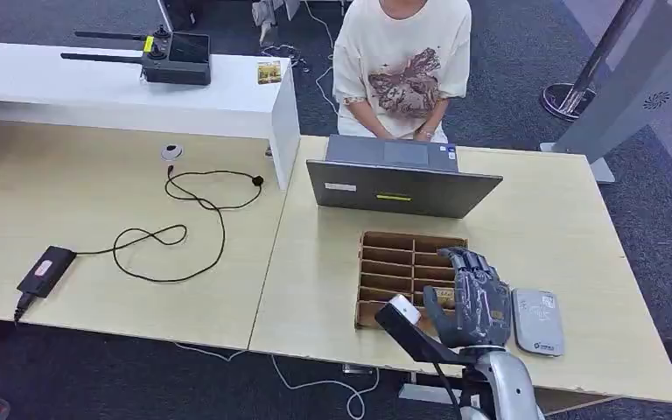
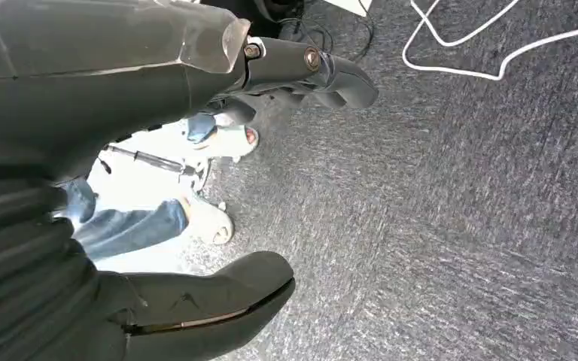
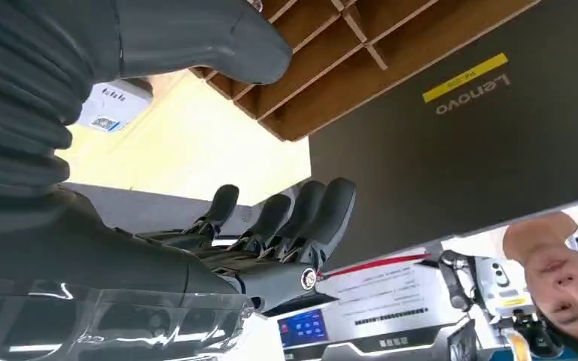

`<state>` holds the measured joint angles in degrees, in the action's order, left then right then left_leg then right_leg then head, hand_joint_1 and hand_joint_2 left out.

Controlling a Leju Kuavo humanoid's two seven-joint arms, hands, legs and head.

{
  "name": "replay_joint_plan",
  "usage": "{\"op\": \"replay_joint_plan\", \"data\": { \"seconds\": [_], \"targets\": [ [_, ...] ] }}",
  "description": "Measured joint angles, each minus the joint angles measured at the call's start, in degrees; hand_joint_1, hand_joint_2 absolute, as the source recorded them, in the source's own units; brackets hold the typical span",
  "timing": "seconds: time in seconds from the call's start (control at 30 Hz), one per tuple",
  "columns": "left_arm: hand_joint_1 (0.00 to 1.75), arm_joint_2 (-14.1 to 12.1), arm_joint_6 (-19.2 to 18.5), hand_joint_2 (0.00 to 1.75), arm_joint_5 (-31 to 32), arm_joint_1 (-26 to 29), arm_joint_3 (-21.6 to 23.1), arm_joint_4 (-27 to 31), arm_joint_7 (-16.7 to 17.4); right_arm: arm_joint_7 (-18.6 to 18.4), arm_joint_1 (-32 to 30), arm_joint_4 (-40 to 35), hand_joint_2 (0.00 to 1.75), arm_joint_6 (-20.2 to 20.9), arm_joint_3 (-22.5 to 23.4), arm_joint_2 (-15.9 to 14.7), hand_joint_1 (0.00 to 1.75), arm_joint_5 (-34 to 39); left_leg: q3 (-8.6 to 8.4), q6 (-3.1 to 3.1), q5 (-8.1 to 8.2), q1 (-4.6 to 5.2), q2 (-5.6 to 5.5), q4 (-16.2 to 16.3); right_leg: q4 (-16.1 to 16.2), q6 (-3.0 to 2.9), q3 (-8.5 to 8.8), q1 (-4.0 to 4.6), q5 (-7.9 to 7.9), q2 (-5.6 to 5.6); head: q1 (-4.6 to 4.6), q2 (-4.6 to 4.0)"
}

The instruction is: Pass the card to the sensor for recognition and then transmit it.

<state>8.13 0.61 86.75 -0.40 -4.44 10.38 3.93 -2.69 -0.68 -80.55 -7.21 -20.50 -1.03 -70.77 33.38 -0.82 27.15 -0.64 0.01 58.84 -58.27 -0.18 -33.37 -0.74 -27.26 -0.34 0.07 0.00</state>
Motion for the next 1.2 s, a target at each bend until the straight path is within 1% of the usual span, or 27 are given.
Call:
{"op": "replay_joint_plan", "data": {
  "seconds": [0.07,0.13,0.17,0.3,0.4,0.43,0.57,0.63,0.67,0.7,0.77,0.83,1.1,1.13,1.2],
  "targets": [
    [0.00,0.00,-0.02,1.75,0.00,0.00,0.00,0.00,0.00,-0.02,0.06,0.09,1.75,0.00,0.00,0.00,0.77,0.00,0.00,0.00,0.00,0.00,0.00,0.00,0.00,0.00,0.00,0.00,0.00,0.00,0.00,0.02],
    [0.00,0.00,-0.20,1.75,0.00,-0.06,0.00,0.00,0.15,-0.59,1.32,3.10,1.75,-0.20,0.00,0.79,0.80,-0.35,0.00,0.00,0.00,0.00,0.01,0.00,0.00,0.00,-0.01,0.00,0.00,0.01,-0.02,0.00],
    [0.00,0.00,-0.26,1.75,0.00,-0.06,0.00,0.00,0.15,-0.98,1.56,4.00,1.75,-0.39,0.04,0.85,0.87,-0.70,0.00,0.00,0.00,0.00,0.00,0.00,0.00,0.00,-0.01,0.00,0.00,0.00,0.00,0.02],
    [0.00,0.00,-0.33,1.75,0.00,-0.07,0.00,0.00,0.15,-1.92,1.57,5.05,1.75,-0.74,0.55,0.85,0.87,-1.57,0.00,0.00,0.00,0.00,0.00,0.00,0.00,0.00,-0.01,0.00,0.00,0.00,0.00,0.00],
    [0.00,-0.02,-0.48,1.75,0.00,-0.07,0.00,0.00,0.15,-2.23,1.52,5.57,1.75,-0.79,1.11,0.85,0.84,-1.99,-0.01,0.00,0.00,0.00,0.01,0.00,0.00,0.00,-0.01,0.00,0.00,0.01,-0.02,0.02],
    [0.00,-0.02,-0.52,1.75,0.00,-0.07,0.00,0.00,0.15,-2.32,1.49,5.71,1.75,-0.79,1.42,0.85,0.91,-2.03,0.00,0.00,0.00,0.00,0.00,0.00,0.00,0.00,-0.01,0.00,0.00,0.00,0.00,0.00],
    [0.00,-0.04,-0.59,1.75,0.02,-0.07,0.00,0.00,0.17,-2.53,1.30,6.17,1.75,-0.79,2.51,0.85,0.79,-2.40,0.00,0.00,0.00,0.00,0.01,0.00,0.00,0.00,-0.01,0.00,0.00,0.01,0.00,0.00],
    [0.00,-0.02,-0.59,1.75,0.02,-0.07,0.00,0.00,0.17,-2.71,1.26,6.25,1.75,-0.83,2.95,0.85,0.80,-2.53,0.00,0.00,0.00,0.00,0.01,0.00,0.00,0.00,-0.02,0.00,0.00,0.01,0.00,0.00],
    [0.00,-0.04,-0.59,1.75,0.02,-0.07,0.00,0.00,0.20,-2.80,1.25,6.36,1.75,-0.83,3.24,0.85,0.86,-2.58,0.00,0.00,0.00,0.00,0.01,0.00,0.00,0.00,-0.02,0.00,0.00,0.01,0.00,0.02],
    [0.00,-0.02,-0.59,1.75,0.02,-0.07,0.00,0.00,0.24,-2.82,1.20,6.38,1.75,-0.83,3.39,0.85,0.84,-2.62,0.00,0.00,0.00,0.00,0.01,0.00,0.00,0.00,-0.02,0.00,0.00,0.01,0.00,0.02],
    [0.00,-0.02,-0.59,1.75,0.02,-0.07,0.00,0.00,0.35,-2.86,1.16,6.54,1.75,-0.83,3.50,0.85,0.87,-2.67,-0.01,0.00,0.00,0.00,0.01,0.00,0.00,0.00,-0.02,0.00,0.00,0.01,0.00,0.00],
    [0.00,-0.02,-0.59,1.75,0.02,-0.07,0.00,0.00,0.57,-2.86,1.08,6.65,1.75,-0.83,3.54,0.85,0.84,-2.71,0.00,0.00,0.00,0.00,0.01,0.00,0.00,0.00,-0.02,0.00,0.00,0.01,0.00,0.00],
    [0.00,0.02,-0.59,1.75,0.02,-0.07,0.00,0.00,0.63,-2.71,1.08,7.74,1.75,-0.81,3.54,0.90,0.84,-3.28,0.00,0.00,0.00,0.00,0.01,0.00,0.00,0.00,-0.02,0.00,0.00,0.01,0.00,0.00],
    [0.00,0.04,-0.59,1.75,0.02,-0.07,0.00,0.00,0.63,-2.71,1.09,7.91,1.75,-0.83,3.54,0.90,0.80,-3.43,0.00,0.00,0.00,0.00,0.01,0.00,0.00,0.00,-0.02,0.00,0.00,0.01,0.00,0.00],
    [0.00,0.02,-0.57,1.75,0.02,-0.07,0.00,0.00,0.63,-2.71,1.18,8.27,1.75,-0.83,3.54,0.90,0.79,-3.56,0.00,0.00,0.00,0.00,0.01,0.00,0.00,0.00,-0.01,0.00,0.00,0.01,0.00,0.00]
  ]
}}
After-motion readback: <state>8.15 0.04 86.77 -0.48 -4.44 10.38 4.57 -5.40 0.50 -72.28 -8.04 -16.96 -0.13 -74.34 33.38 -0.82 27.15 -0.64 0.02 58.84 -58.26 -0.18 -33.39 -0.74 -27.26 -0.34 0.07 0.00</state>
